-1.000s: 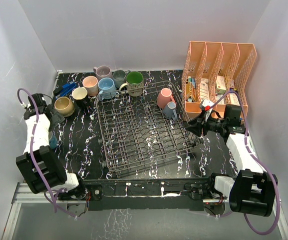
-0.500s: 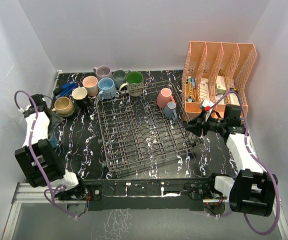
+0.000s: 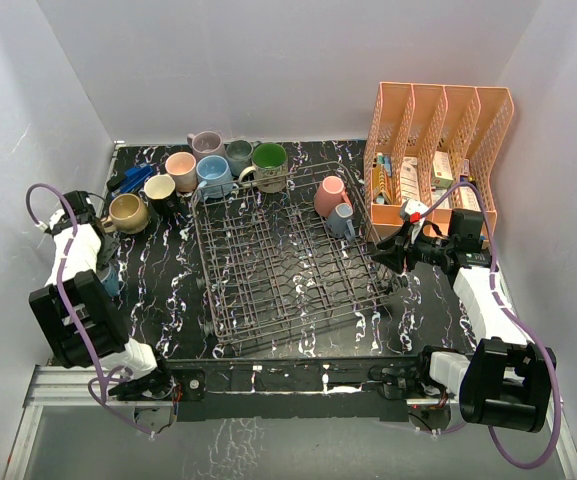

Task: Load the cups into the dish rack
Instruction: Pick up the cup at the center of the board.

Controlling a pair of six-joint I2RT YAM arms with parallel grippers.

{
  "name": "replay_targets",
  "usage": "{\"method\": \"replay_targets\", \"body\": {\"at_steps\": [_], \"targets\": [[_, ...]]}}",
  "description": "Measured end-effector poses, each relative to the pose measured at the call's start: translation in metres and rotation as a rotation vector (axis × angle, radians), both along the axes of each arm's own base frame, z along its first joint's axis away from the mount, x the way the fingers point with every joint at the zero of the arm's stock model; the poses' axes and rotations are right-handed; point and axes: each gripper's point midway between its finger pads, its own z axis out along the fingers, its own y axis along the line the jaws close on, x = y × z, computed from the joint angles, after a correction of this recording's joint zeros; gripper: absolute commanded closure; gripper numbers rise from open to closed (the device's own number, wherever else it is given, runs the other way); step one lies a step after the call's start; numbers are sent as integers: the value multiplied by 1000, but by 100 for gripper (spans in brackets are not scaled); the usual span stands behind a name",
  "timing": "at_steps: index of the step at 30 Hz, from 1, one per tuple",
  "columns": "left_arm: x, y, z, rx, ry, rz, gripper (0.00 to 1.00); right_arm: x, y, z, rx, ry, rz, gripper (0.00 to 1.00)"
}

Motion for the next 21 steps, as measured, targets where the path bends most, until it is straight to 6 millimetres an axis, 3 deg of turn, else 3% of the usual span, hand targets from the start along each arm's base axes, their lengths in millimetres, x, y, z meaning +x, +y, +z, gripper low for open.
{"method": "replay_targets", "body": {"at_steps": [6, 13, 21], "targets": [[-3, 0, -5, 3, 14, -26, 100, 0, 0, 0, -1, -1, 1, 59], [-7, -6, 4, 6, 4, -101, 100, 0, 0, 0, 0, 0, 1, 60], [-18, -33, 66, 30, -217, -180, 100, -2, 1, 1, 11, 2, 11, 60]]}}
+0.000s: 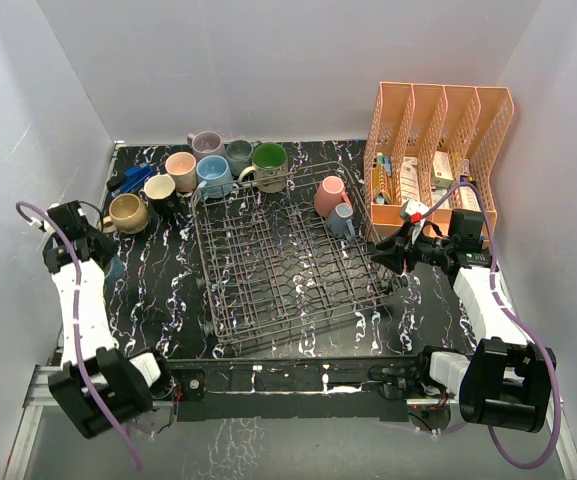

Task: Load the cups into the dish rack
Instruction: Pick up the cup at the center of the board, then turn the cup upside down in the dish rack.

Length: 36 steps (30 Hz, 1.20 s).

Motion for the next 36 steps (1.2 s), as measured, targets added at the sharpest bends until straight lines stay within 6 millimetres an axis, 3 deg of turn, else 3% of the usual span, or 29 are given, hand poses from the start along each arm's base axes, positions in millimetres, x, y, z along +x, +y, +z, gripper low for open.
{"method": "replay_targets", "body": {"at_steps": [6, 13, 17, 22, 25, 29, 33, 36], "targets": [[-10, -31, 18, -65, -121, -70, 100, -4, 3, 2, 23, 8, 19, 60], [-2, -68, 46, -203, -269, -172, 100, -8, 6, 5, 41, 4, 42, 60], [12, -91, 73, -287, -368, -245, 100, -10, 7, 7, 48, -4, 55, 60], [31, -131, 124, -370, -530, -404, 100, -13, 9, 9, 59, -16, 72, 60], [37, -164, 150, -421, -616, -533, 100, -16, 10, 8, 66, -8, 78, 60], [37, -220, 168, -500, -659, -735, 100, -19, 12, 9, 78, -7, 93, 60], [26, -285, 169, -578, -638, -963, 100, -24, 14, 9, 87, 0, 111, 60], [13, -324, 162, -600, -605, -1102, 100, -28, 15, 16, 81, 1, 127, 59]]}}
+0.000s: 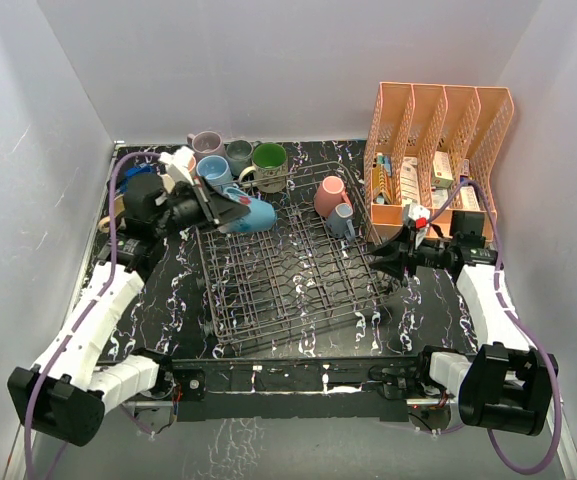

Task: Load the cups into the dish rack
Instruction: Turn the cup upside down in the dish rack.

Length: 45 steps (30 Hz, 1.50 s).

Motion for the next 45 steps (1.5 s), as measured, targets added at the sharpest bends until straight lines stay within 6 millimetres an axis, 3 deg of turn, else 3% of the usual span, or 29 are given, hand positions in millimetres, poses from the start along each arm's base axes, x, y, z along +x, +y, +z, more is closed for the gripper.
{"method": "replay_targets", "body": {"at_steps": [5, 9, 14, 19, 24, 29, 33, 39, 45], "targets": [[-23, -46, 0, -7, -84, -172, 100, 1, -1, 29, -34, -62, 22, 58], [-44, -73, -4, -31, -162, -284, 100, 1, -1, 66, -50, -138, 31, 53], [-71, -98, -12, -52, -244, -417, 100, -11, 5, 119, -25, -238, 47, 49], [-98, -117, -6, -78, -345, -521, 100, -25, 11, 151, 17, -276, 75, 44], [-123, -130, -3, -128, -423, -624, 100, -33, 13, 163, 24, -304, 83, 41], [-131, -135, -4, -153, -423, -688, 100, -37, 12, 168, -16, -385, 72, 37], [-143, -134, 3, -196, -405, -742, 100, -36, 10, 176, -79, -519, 60, 24], [-159, -134, 13, -286, -302, -834, 100, -37, 9, 183, -159, -760, 78, 17], [-163, -140, 15, -371, -137, -894, 100, -30, 7, 183, -229, -969, 96, 15]]}}
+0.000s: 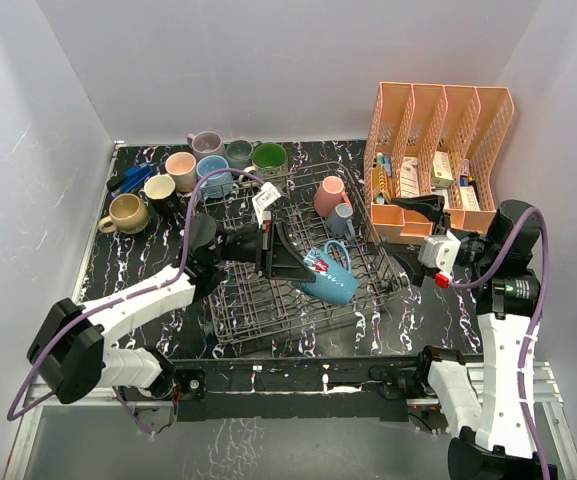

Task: Load the cups into the dish rack
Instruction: Turn the cup upside down in the dish rack.

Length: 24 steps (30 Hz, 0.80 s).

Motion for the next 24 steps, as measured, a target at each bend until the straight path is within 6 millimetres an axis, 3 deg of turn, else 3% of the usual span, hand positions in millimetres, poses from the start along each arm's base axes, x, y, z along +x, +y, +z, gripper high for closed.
{"method": "replay_targets", "body": {"at_steps": [7, 11, 20, 24], "targets": [[1, -5, 3, -20, 139, -87, 100, 6, 0, 2, -78, -208, 30, 13], [12, -15, 0, -18, 229, -126, 100, 3, 2, 0, -115, -302, 59, 13], [53, -48, -10, 36, 499, -163, 100, -6, 9, -33, -182, -342, 109, 14], [62, -52, -2, 30, 539, -167, 100, -5, 7, -43, -200, -314, 97, 14]]}}
